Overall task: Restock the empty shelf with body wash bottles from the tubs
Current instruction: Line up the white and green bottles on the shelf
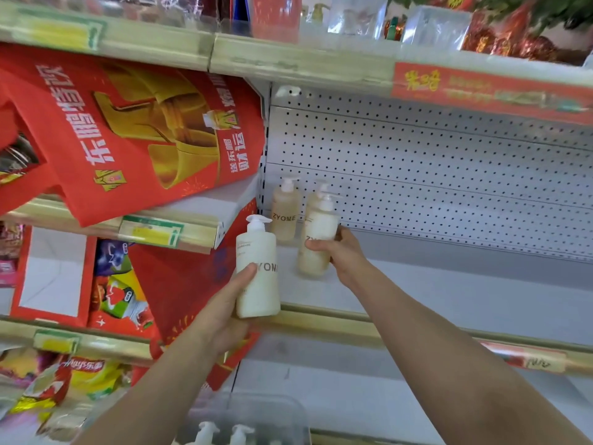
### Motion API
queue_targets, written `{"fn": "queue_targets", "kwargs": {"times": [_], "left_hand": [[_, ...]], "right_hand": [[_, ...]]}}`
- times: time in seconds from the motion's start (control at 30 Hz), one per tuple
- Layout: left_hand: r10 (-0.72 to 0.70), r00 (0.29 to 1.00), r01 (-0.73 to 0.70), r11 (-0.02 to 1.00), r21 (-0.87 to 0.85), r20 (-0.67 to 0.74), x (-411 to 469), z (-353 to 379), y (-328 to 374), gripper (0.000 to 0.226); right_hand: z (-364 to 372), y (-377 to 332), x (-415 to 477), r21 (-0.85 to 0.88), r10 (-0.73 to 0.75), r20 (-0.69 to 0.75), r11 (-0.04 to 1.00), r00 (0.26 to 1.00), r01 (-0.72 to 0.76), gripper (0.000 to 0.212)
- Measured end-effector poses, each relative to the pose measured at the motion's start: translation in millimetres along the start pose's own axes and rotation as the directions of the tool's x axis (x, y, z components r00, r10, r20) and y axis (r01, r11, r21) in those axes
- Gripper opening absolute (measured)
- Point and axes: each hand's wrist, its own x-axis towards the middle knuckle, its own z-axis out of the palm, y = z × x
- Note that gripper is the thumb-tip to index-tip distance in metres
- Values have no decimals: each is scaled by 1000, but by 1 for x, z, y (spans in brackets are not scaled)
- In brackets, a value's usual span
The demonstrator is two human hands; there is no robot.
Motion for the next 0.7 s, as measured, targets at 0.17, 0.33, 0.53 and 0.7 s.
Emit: {"fn": "queue_targets", "kwargs": {"times": [0.17,0.33,0.53,0.7], "left_hand": [[22,999,-22,1000,-1,32,1,-6,-5,58],[32,997,-34,999,40,66,0,-5,-1,55],[22,998,-25,998,58,62,-2,-7,-4,59],[24,998,-27,998,52,61,0,-8,-4,60]], "right_hand": [[21,7,17,2,-27,25,1000,999,27,91],[46,20,28,-76,-82,63,993,995,87,89],[62,26,38,-121,-110,46,986,993,115,86],[69,25,44,-252,-124,23,960,992,126,91]]}}
